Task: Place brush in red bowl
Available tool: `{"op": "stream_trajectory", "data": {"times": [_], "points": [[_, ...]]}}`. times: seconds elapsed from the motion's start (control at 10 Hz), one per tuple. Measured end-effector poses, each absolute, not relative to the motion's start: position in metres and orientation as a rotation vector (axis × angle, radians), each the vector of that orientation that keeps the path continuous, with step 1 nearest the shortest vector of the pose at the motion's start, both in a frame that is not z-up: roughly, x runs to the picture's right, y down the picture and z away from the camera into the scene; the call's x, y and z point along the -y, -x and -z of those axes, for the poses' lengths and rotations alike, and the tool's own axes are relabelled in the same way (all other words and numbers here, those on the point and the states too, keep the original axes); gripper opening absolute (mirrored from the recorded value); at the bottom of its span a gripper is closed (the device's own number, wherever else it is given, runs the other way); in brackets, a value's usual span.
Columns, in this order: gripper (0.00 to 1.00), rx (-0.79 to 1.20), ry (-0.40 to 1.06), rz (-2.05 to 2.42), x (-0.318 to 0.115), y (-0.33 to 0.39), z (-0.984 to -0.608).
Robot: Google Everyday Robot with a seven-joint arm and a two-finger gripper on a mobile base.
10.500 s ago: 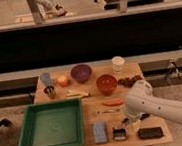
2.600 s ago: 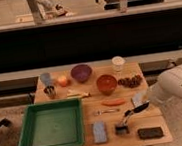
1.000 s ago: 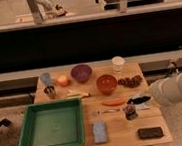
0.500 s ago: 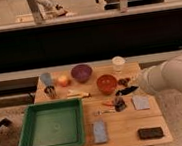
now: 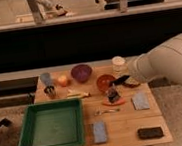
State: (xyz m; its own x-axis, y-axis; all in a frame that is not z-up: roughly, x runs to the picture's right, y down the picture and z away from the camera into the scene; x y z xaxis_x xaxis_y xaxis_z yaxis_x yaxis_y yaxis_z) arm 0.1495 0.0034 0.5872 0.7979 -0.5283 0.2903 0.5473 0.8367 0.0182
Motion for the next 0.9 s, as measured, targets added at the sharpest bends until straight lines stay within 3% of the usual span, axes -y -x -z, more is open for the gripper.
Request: {"op": "stream_trajectory", "data": {"times": [0.9], "points": [[0.0, 0.292, 0.117, 0.673, 0.056, -0.102, -0.644]]}}
